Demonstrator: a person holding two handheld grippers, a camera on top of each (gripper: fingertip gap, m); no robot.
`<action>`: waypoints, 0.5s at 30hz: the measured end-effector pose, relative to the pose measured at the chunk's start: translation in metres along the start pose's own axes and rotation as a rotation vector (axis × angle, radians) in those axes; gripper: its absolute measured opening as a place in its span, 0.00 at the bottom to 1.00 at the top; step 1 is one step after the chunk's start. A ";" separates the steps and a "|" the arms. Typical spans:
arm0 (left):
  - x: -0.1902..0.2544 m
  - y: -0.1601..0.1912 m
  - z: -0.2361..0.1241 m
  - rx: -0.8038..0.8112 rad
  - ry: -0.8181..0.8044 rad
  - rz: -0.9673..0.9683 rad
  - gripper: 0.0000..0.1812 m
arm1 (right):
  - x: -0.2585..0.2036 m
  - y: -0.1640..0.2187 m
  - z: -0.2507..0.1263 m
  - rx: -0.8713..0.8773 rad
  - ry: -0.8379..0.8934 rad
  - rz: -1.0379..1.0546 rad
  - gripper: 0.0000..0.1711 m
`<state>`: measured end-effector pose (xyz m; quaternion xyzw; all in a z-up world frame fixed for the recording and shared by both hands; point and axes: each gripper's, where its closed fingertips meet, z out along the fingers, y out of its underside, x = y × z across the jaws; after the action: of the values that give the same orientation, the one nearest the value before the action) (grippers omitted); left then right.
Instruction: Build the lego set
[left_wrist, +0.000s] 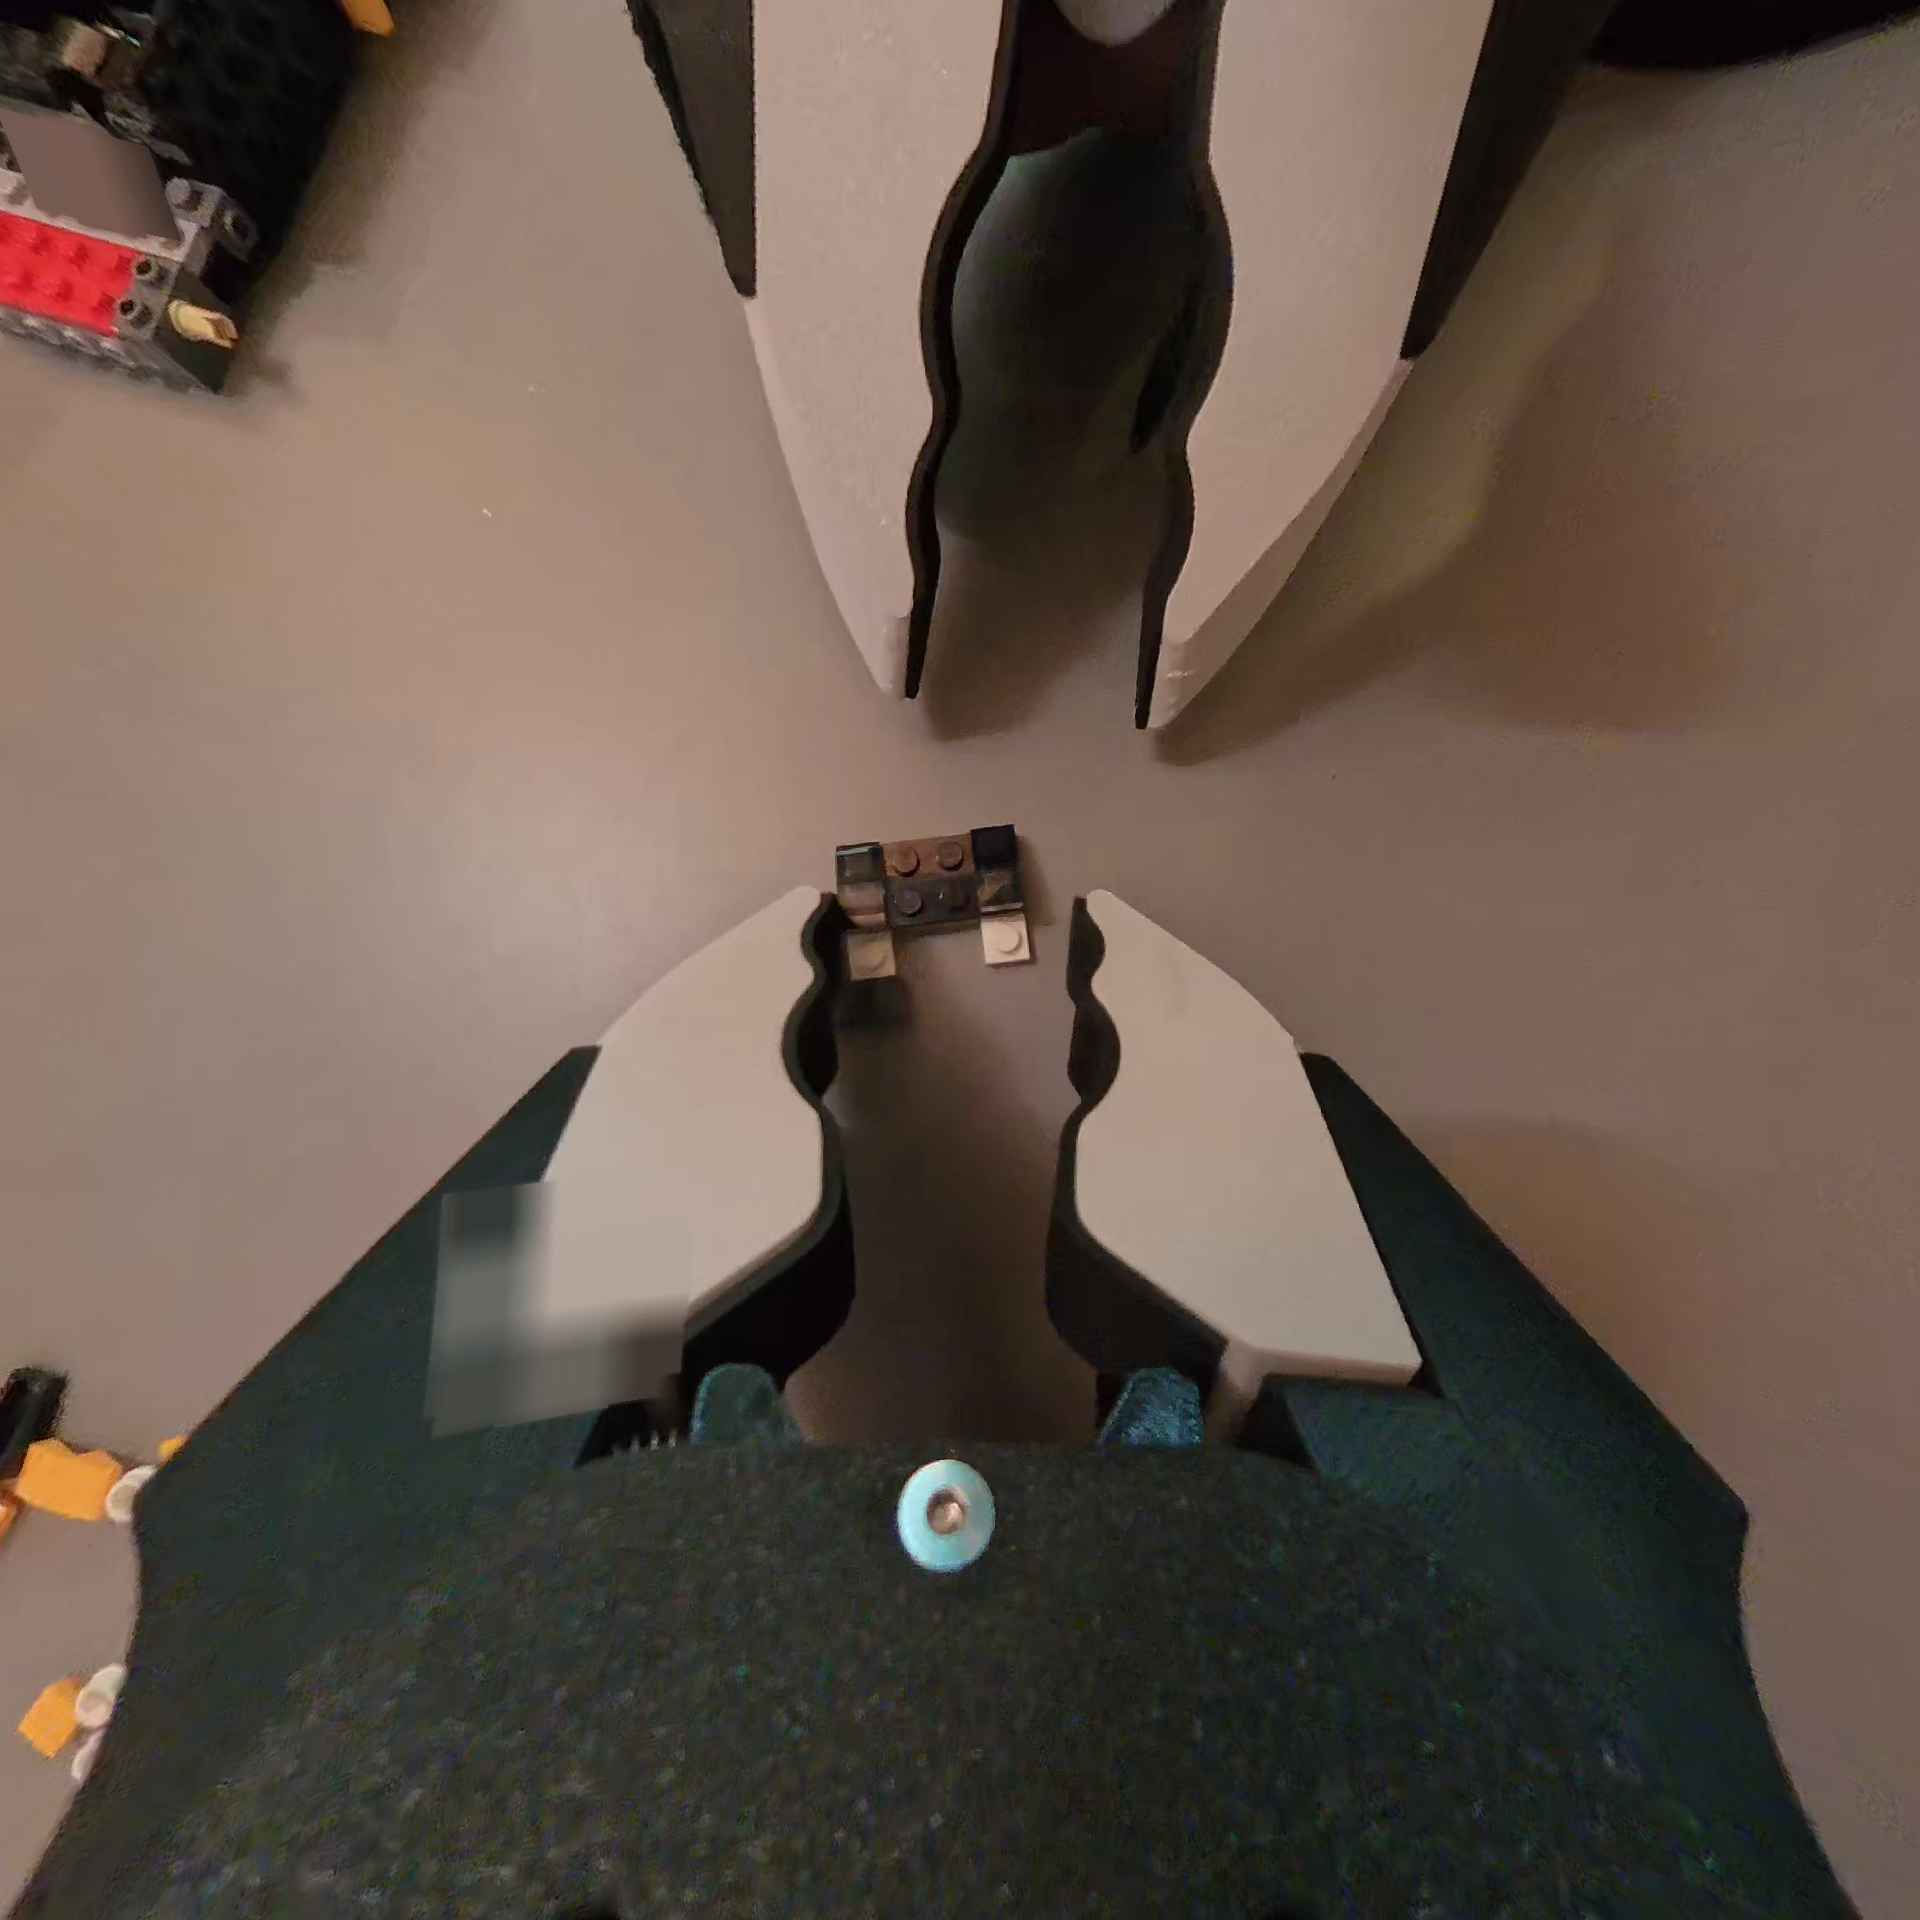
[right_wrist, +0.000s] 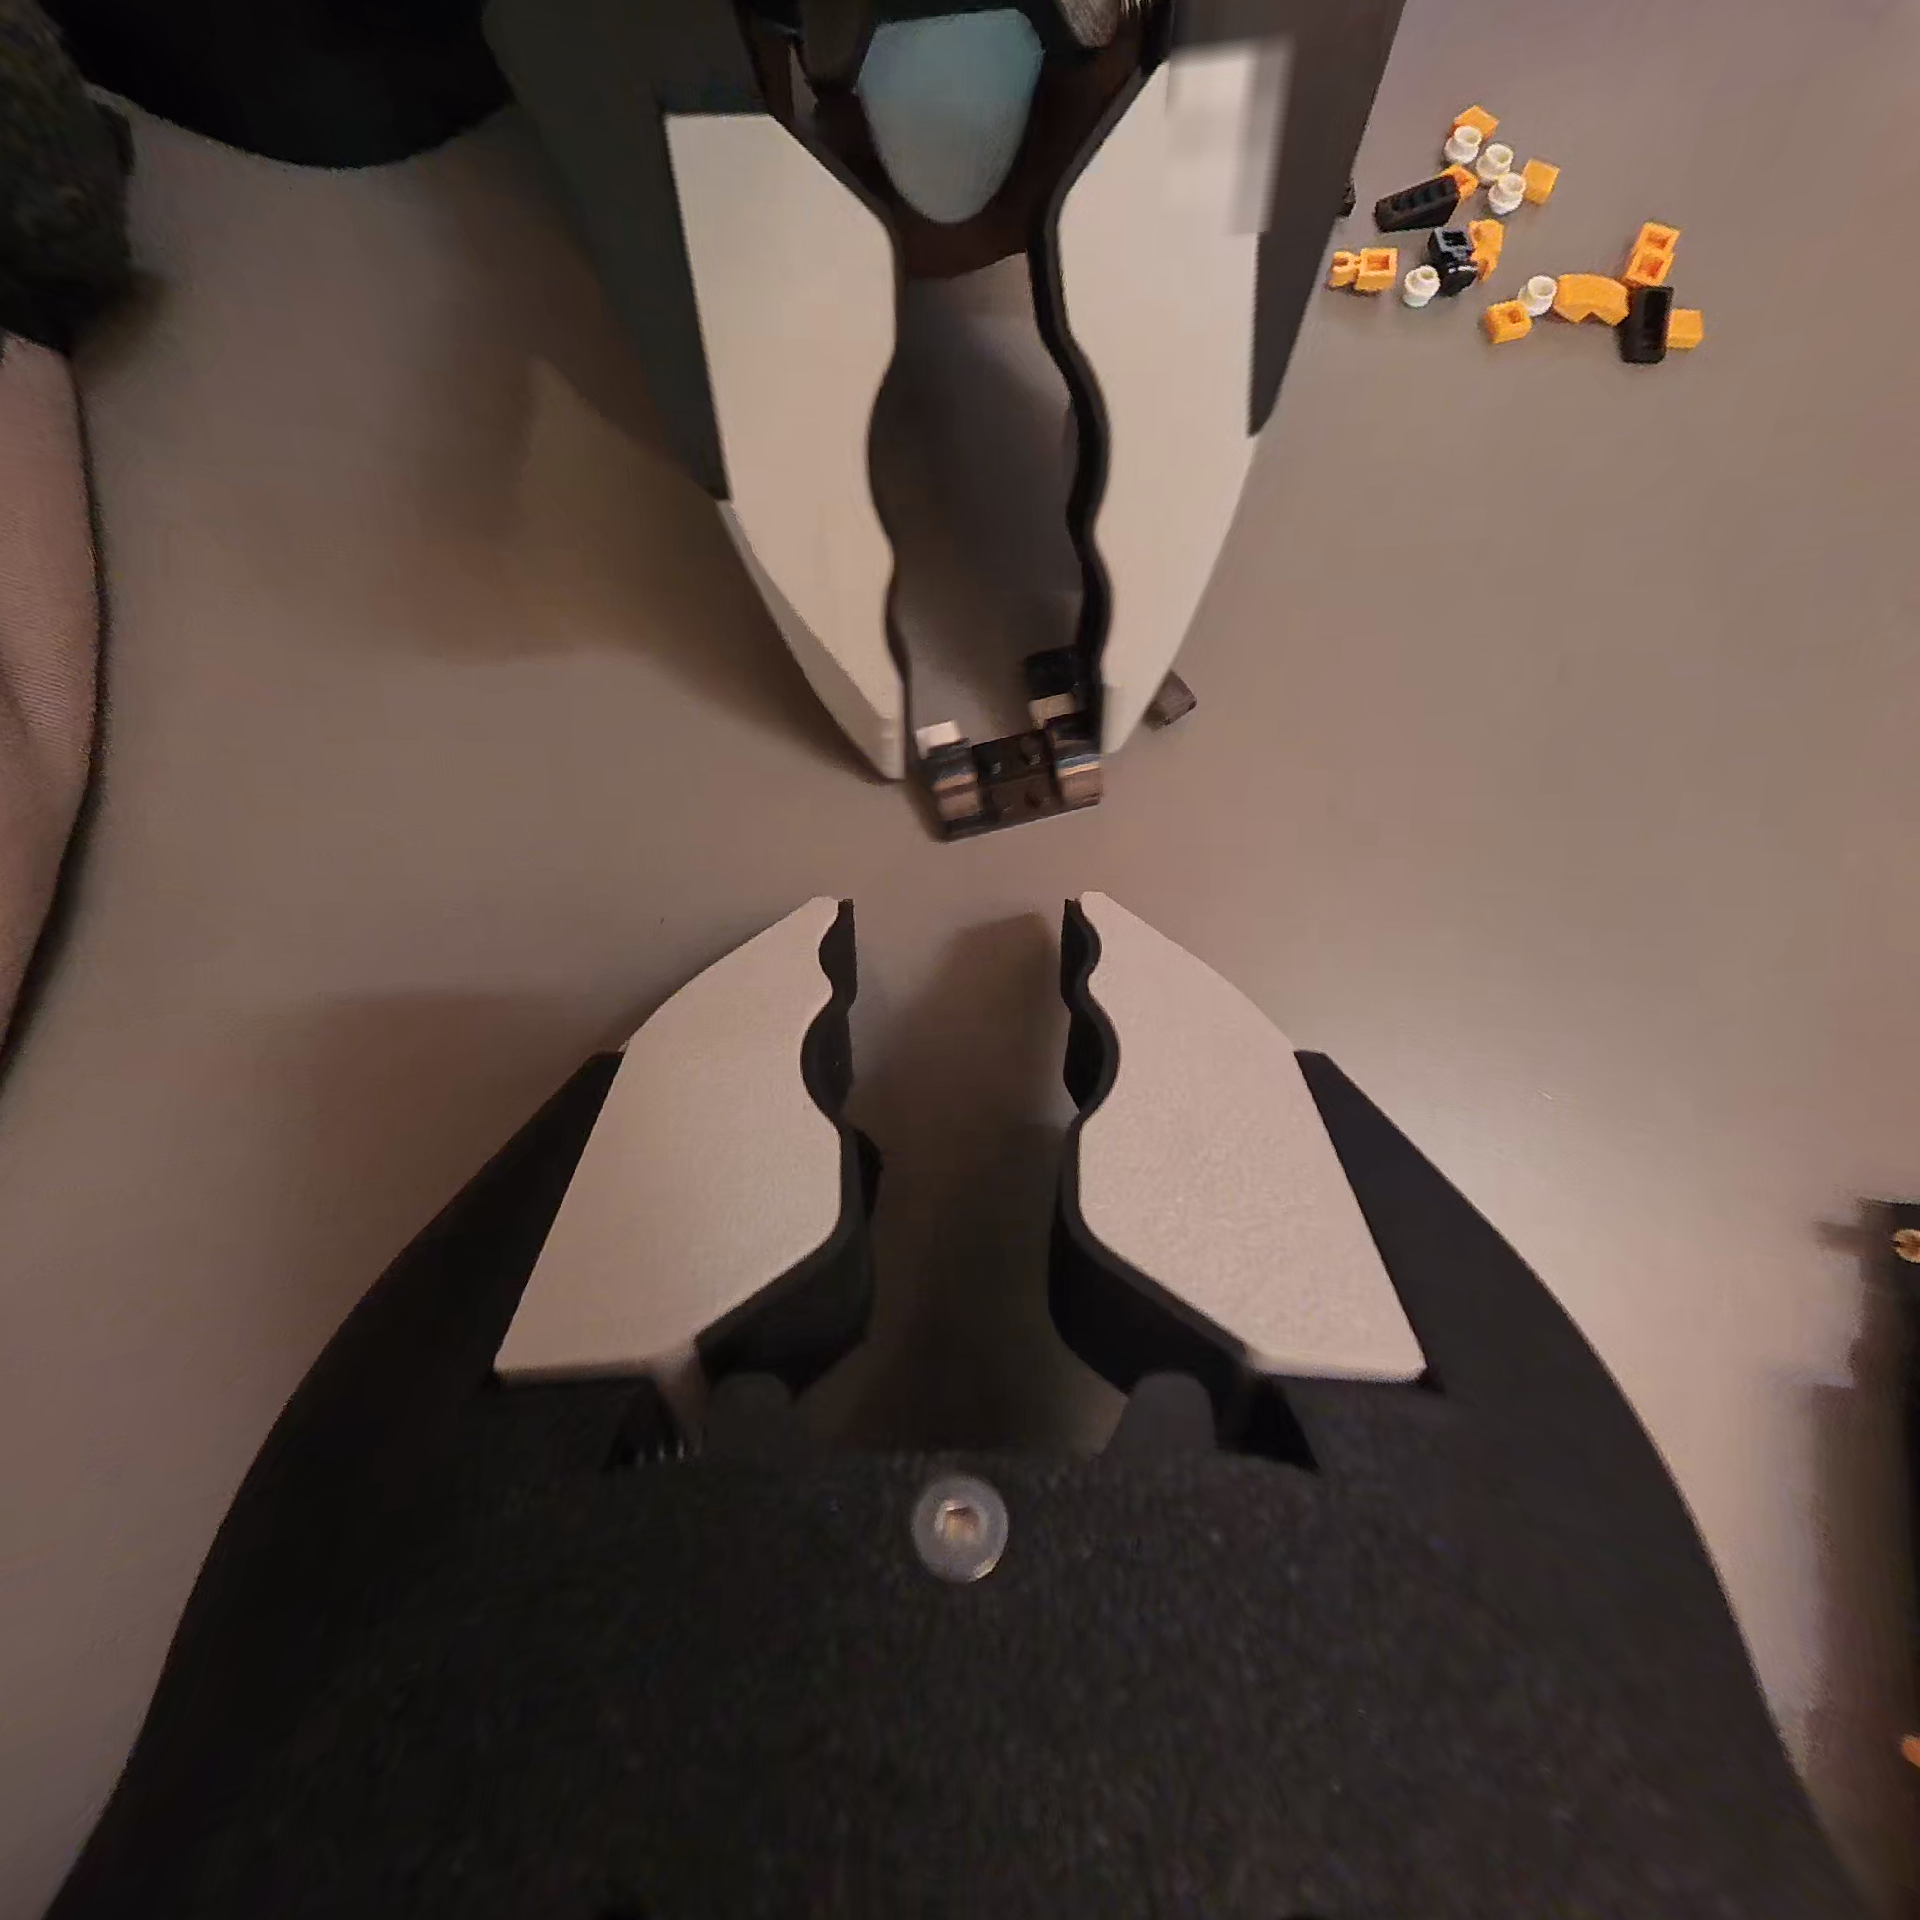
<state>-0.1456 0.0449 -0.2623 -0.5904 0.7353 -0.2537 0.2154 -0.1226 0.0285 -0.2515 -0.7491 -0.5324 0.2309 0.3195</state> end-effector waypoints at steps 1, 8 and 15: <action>0.000 -0.001 0.000 -0.002 -0.001 -0.001 0.18 | 0.000 0.000 -0.001 0.006 0.001 0.002 0.22; 0.004 -0.010 -0.005 0.081 0.117 -0.131 0.18 | 0.000 -0.019 -0.011 0.135 0.094 -0.178 0.19; 0.012 -0.039 -0.033 0.238 0.451 -0.392 0.18 | -0.007 -0.047 -0.026 0.237 0.222 -0.401 0.15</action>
<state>-0.1394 0.0307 -0.2122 -0.6204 0.6018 -0.4991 0.0616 -0.1374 0.0266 -0.1992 -0.6068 -0.6011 0.1400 0.5009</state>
